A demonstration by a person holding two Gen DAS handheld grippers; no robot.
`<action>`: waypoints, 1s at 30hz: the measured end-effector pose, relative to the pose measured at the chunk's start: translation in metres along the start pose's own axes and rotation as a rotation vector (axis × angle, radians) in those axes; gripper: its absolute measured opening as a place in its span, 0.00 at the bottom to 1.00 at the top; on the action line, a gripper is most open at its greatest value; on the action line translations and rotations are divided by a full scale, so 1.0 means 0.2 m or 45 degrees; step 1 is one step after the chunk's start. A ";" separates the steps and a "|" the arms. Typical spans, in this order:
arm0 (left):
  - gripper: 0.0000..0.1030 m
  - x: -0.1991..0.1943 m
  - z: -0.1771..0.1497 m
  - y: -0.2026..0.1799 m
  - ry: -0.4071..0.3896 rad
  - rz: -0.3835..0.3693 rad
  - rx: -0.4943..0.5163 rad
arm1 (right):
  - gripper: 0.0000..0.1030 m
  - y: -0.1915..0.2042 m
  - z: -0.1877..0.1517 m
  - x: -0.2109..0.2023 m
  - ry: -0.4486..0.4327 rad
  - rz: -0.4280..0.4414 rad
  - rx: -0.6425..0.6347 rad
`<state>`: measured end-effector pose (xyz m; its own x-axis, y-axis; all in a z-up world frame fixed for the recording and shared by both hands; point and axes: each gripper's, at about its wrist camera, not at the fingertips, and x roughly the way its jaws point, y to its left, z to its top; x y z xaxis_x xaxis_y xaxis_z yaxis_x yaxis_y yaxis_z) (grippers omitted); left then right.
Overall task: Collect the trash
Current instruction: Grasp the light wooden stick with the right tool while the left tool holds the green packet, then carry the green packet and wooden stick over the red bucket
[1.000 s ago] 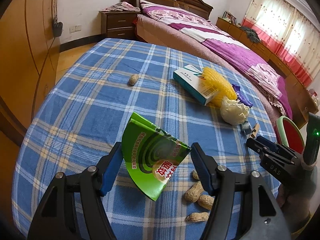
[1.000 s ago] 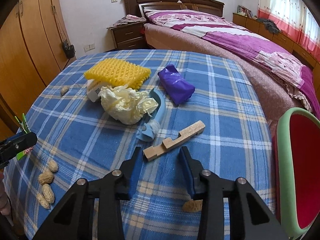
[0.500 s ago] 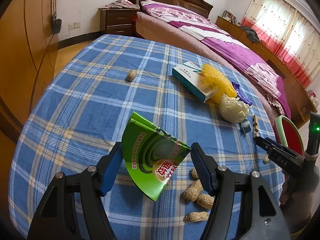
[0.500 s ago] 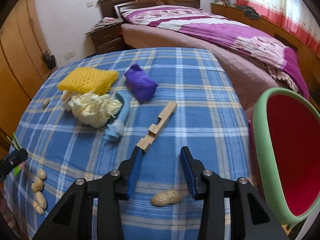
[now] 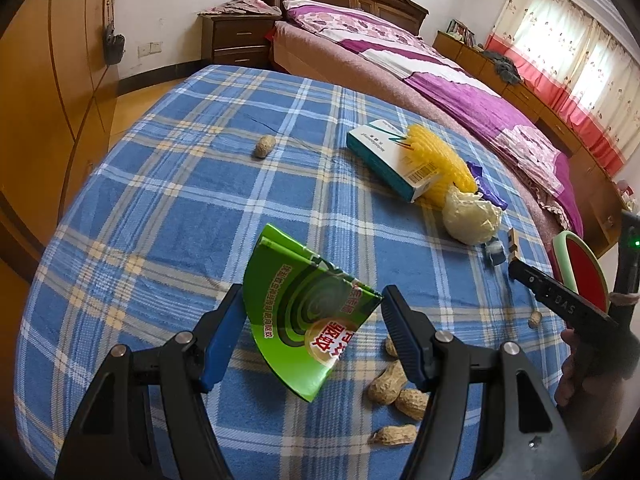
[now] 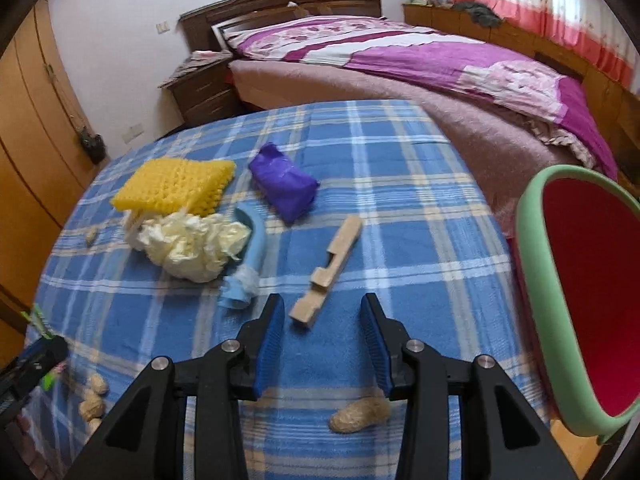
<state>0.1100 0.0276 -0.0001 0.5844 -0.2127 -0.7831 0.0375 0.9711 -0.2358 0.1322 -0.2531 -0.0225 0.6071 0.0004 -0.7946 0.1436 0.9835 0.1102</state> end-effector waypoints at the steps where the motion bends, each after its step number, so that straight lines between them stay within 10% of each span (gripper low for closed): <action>1: 0.67 0.00 0.00 0.00 -0.001 -0.001 -0.001 | 0.39 0.00 0.00 0.00 -0.006 -0.004 0.001; 7: 0.67 -0.01 0.00 0.00 0.000 -0.014 0.002 | 0.13 -0.06 -0.01 -0.02 -0.015 -0.042 0.037; 30: 0.67 -0.16 0.00 -0.10 -0.076 -0.056 0.049 | 0.12 -0.16 -0.13 -0.33 -0.143 0.131 0.141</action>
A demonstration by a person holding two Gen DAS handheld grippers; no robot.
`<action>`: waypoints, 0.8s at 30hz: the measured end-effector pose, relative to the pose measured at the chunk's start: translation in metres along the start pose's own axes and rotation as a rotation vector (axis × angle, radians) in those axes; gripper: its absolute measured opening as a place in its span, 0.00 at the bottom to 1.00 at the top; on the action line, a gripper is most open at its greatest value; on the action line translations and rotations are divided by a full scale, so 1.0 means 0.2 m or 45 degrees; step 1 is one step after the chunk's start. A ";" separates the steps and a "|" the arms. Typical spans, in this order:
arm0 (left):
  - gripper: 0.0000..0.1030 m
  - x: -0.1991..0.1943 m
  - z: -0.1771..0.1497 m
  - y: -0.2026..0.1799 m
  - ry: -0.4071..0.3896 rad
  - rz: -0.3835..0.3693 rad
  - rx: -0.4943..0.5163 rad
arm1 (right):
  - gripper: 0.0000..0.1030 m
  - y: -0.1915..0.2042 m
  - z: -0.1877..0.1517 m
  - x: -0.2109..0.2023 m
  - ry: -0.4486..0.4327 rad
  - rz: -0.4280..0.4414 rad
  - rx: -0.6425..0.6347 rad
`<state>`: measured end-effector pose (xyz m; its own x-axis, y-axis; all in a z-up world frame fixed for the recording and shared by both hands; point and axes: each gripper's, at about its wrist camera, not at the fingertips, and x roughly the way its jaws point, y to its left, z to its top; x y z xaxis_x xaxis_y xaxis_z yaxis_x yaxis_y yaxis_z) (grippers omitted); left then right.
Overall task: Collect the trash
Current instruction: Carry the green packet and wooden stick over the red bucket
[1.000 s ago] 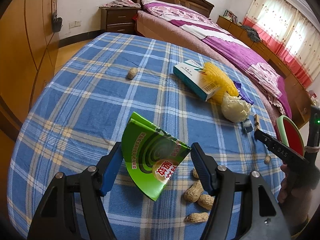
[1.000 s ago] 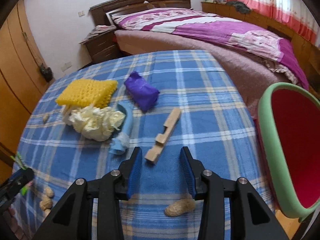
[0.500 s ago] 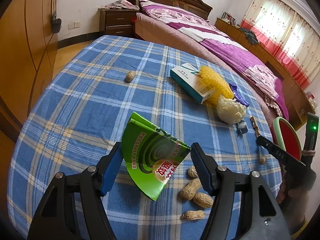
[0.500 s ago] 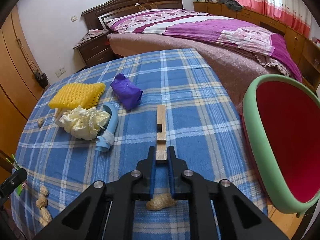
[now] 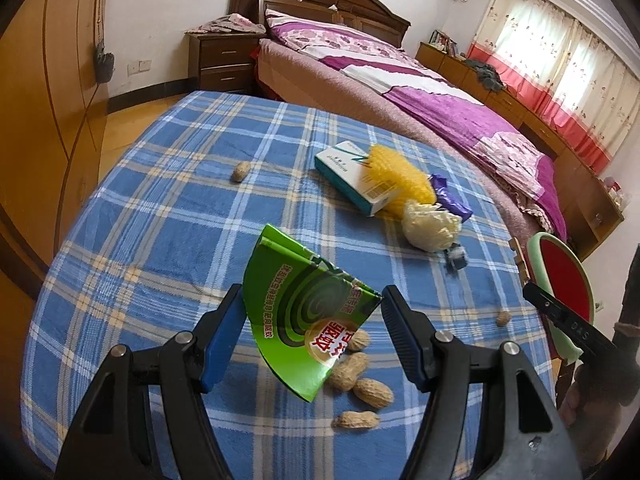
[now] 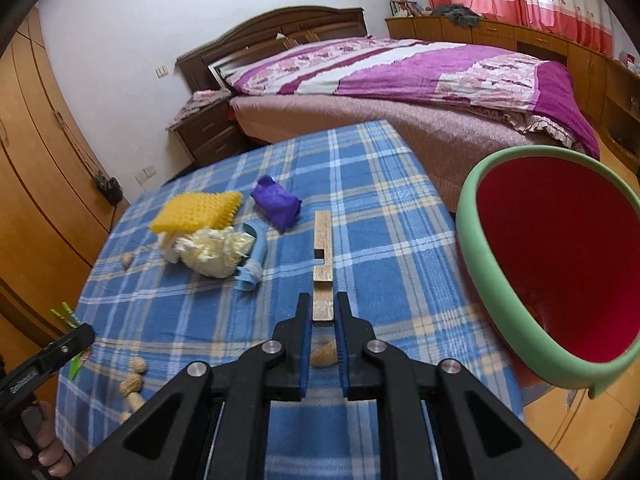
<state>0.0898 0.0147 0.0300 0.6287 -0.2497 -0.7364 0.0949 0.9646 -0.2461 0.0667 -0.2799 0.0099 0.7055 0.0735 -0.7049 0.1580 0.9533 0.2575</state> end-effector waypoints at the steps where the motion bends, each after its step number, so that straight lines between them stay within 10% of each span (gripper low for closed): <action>1: 0.67 -0.01 0.00 -0.01 -0.005 -0.004 0.004 | 0.12 0.00 -0.01 -0.03 -0.015 0.009 0.000; 24: 0.67 -0.11 -0.01 -0.47 -0.031 -0.154 0.236 | 0.12 -0.20 -0.09 -0.48 -0.229 0.020 0.105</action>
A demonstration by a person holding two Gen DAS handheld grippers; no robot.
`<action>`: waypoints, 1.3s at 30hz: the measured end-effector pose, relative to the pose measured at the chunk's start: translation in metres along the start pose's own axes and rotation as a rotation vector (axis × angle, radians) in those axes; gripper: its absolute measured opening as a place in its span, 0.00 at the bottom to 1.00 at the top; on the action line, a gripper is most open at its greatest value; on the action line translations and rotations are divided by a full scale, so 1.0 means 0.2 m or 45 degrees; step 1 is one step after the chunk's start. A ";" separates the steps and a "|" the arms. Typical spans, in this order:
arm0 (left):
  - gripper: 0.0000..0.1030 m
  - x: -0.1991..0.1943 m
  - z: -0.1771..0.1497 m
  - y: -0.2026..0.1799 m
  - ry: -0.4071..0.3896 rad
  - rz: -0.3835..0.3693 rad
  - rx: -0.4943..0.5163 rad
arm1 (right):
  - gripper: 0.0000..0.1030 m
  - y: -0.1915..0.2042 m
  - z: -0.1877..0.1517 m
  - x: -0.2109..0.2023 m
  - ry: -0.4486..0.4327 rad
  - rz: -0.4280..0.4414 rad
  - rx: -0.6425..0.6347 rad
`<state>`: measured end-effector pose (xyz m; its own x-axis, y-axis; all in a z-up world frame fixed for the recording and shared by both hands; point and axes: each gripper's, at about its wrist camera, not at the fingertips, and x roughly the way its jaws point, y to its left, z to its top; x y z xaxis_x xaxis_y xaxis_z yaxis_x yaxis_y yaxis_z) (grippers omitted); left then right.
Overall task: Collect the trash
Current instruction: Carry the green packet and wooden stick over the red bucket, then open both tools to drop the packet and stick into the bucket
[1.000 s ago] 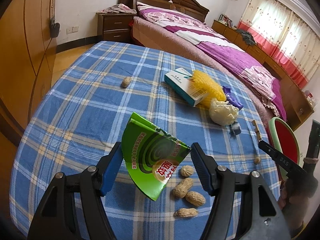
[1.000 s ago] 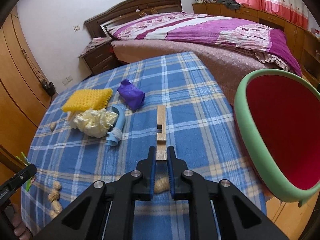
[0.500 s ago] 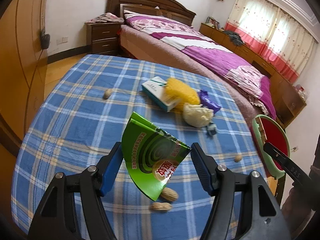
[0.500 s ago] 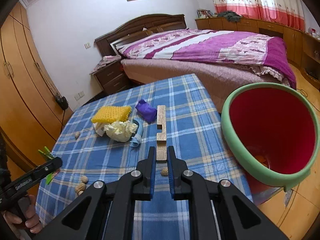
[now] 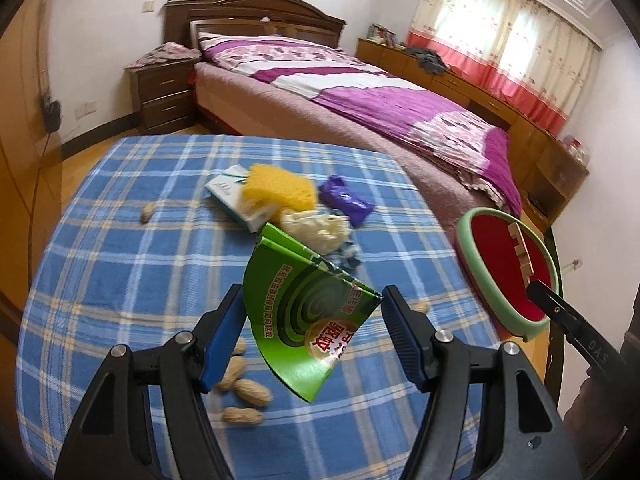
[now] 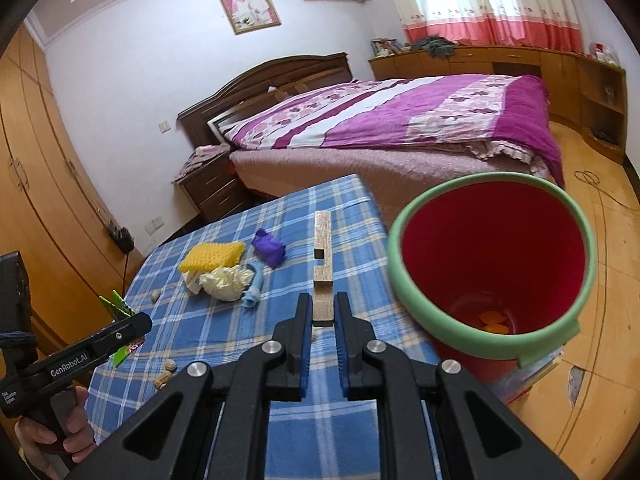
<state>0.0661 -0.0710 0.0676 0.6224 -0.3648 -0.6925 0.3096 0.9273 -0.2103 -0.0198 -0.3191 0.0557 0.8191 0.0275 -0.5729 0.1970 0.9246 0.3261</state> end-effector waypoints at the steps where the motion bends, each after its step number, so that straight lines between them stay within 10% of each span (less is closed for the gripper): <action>1: 0.67 0.01 0.00 -0.03 0.004 -0.007 0.017 | 0.12 -0.02 0.00 -0.01 -0.007 -0.004 0.010; 39: 0.67 0.55 0.09 -1.13 0.108 -0.319 0.503 | 0.12 -0.81 0.01 -0.15 -0.111 -0.225 0.343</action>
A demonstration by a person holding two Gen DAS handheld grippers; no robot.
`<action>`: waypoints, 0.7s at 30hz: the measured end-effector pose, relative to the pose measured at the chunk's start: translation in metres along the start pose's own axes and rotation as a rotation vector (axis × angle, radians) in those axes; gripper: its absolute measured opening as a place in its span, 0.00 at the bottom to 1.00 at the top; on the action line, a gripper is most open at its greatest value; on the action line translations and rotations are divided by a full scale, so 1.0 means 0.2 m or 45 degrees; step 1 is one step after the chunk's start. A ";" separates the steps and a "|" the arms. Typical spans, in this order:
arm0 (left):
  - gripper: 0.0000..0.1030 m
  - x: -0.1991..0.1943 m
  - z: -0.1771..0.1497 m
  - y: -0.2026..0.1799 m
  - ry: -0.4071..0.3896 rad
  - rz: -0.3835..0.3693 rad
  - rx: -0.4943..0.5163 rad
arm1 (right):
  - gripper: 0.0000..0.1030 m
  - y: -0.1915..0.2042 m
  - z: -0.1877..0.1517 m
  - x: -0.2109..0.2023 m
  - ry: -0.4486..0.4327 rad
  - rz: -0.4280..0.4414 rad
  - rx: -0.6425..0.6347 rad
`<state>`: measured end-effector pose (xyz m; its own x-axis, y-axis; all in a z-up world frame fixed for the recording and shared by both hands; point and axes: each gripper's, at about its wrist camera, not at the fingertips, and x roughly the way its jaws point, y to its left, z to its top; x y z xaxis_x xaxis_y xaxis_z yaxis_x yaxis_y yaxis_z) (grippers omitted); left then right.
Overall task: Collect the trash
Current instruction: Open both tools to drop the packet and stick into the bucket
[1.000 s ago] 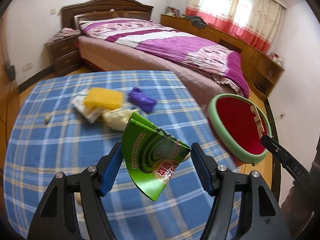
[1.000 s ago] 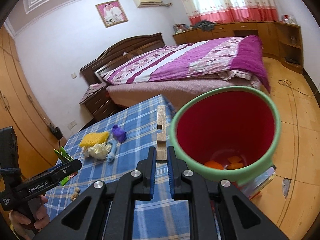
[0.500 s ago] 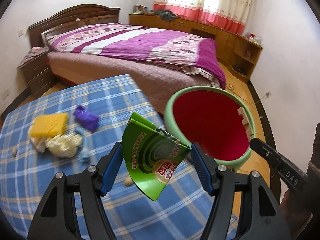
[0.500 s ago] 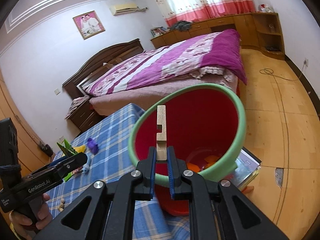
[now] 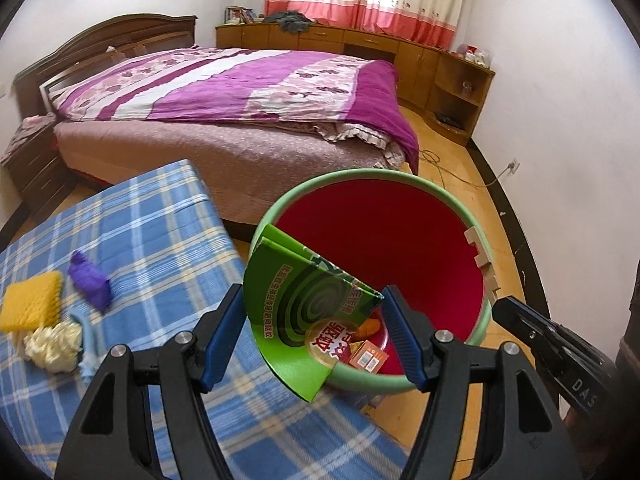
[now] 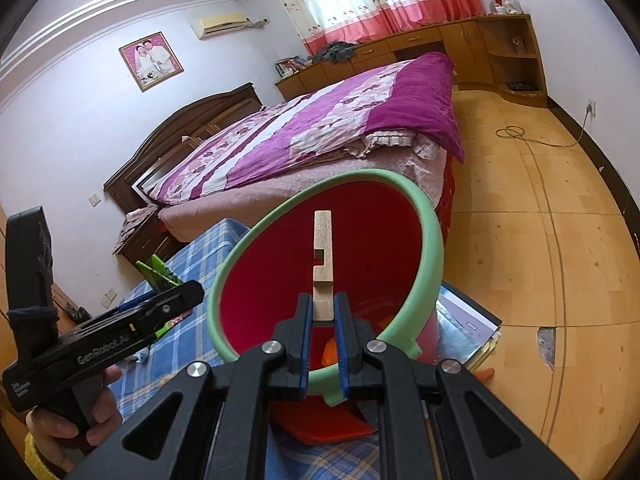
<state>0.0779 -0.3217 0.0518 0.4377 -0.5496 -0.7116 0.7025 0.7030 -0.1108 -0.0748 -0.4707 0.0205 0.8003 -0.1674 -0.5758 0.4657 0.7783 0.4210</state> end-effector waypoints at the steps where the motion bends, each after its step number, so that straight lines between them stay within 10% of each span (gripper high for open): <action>1: 0.67 0.02 0.00 -0.01 0.005 -0.003 0.005 | 0.12 -0.01 0.00 0.01 0.002 -0.002 0.002; 21: 0.74 0.12 0.01 0.03 0.059 -0.043 -0.047 | 0.20 -0.07 0.00 0.10 0.049 -0.005 0.075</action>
<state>0.0935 -0.3317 0.0362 0.3872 -0.5526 -0.7380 0.6952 0.7008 -0.1600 -0.0655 -0.4845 0.0029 0.7838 -0.1461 -0.6036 0.4911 0.7407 0.4585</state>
